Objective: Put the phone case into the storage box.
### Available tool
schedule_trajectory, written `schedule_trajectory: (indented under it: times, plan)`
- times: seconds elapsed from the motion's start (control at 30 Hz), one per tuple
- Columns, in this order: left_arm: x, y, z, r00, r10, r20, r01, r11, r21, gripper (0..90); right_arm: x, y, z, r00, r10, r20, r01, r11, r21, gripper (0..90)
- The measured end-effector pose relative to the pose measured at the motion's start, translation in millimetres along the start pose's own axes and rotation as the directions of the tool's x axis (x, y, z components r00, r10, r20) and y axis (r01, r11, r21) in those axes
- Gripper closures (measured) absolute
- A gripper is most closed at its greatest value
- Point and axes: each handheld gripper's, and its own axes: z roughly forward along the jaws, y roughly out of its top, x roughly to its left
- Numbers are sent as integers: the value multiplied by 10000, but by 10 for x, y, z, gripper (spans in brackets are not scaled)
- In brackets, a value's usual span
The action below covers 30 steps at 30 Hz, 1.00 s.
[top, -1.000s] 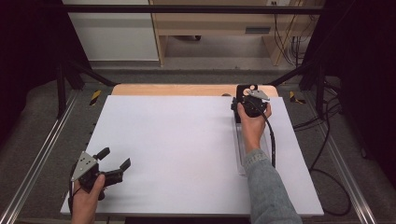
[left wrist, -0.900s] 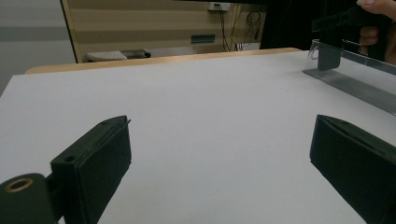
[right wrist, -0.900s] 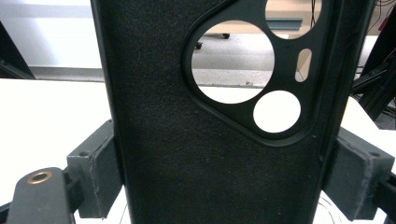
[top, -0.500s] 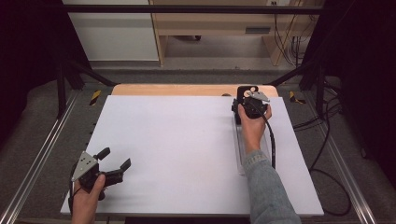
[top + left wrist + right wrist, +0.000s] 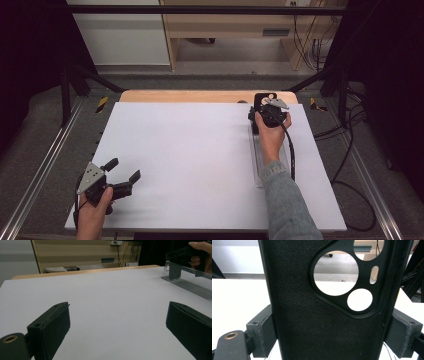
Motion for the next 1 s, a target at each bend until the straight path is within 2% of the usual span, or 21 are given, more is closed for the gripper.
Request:
schedule_trajectory:
  times: [0.2, 1.0]
  plan:
    - [-2, 1, -1, 10000, 55, -33, -55, 10000, 22, 55, 4, 8, -6, 9998, -77, 208, 77, 10000, 12, 122]
    - [-21, 1, 8, 9999, 98, 85, -99, 9999, 54, 55, -1, 79, -80, 9997, -110, 202, 115, 9997, -238, 94]
